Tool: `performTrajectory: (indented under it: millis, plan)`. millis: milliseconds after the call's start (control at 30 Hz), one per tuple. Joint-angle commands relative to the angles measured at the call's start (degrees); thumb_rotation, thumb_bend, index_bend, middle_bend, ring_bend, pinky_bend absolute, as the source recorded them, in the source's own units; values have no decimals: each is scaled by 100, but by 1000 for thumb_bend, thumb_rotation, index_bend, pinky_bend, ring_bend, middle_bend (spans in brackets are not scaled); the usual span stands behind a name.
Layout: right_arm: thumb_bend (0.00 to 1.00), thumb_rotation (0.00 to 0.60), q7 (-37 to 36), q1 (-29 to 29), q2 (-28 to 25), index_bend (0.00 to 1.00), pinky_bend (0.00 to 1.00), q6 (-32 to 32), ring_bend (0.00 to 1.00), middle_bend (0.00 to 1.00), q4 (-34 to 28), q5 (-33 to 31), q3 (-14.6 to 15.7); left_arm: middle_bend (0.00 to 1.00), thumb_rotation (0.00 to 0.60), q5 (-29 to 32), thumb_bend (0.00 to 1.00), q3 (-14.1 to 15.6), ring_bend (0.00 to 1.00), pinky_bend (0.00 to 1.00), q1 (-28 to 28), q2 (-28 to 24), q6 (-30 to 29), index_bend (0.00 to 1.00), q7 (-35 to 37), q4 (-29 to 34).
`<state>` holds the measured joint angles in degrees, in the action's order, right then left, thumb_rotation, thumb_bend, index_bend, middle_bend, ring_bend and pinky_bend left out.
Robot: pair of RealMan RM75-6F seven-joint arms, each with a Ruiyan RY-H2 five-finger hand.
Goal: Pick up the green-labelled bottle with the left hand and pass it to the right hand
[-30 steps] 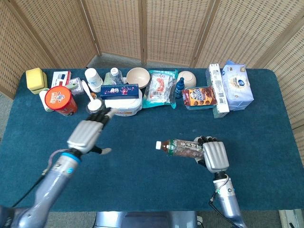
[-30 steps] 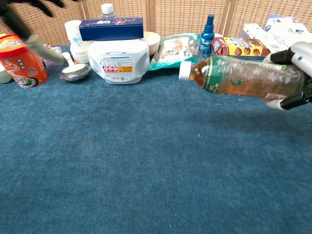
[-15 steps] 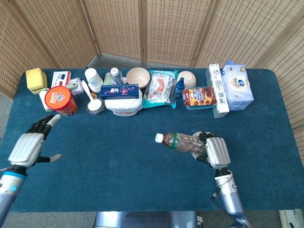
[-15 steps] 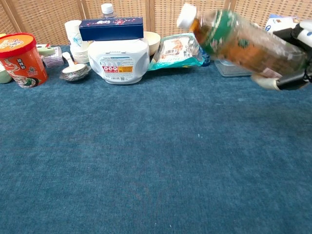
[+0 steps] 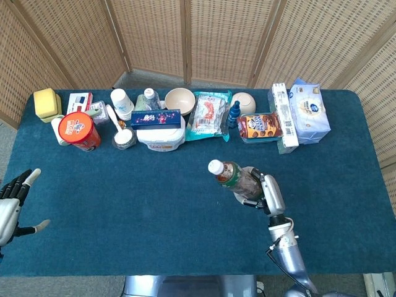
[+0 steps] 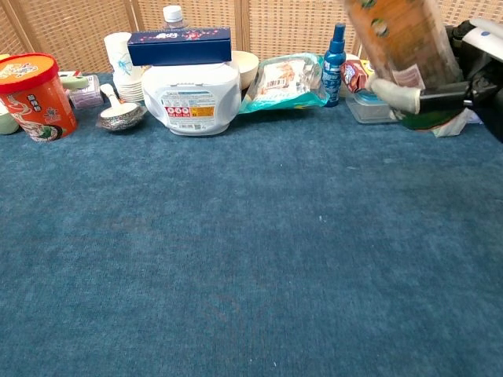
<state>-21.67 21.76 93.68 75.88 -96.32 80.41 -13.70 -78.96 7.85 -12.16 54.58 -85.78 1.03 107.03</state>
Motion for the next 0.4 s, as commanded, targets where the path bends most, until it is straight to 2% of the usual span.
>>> performTrajectory:
  millis: [33, 167, 400]
  plan:
    - [820, 600, -767, 33, 100, 654, 507, -105, 432, 524, 129, 50, -45, 0, 600, -86, 0, -52, 0, 77, 65, -15, 11, 0, 52, -25]
    - [820, 600, -1218, 20, 144, 649, 505, -91, 429, 519, 116, 58, -62, 0, 600, -126, 0, -121, 0, 77, 113, -28, 78, 0, 66, -35]
    - [820, 600, -1325, 46, 249, 646, 501, -32, 419, 517, 193, 112, -67, 0, 600, -167, 0, -219, 0, 77, 177, -59, 156, 0, 106, -37]
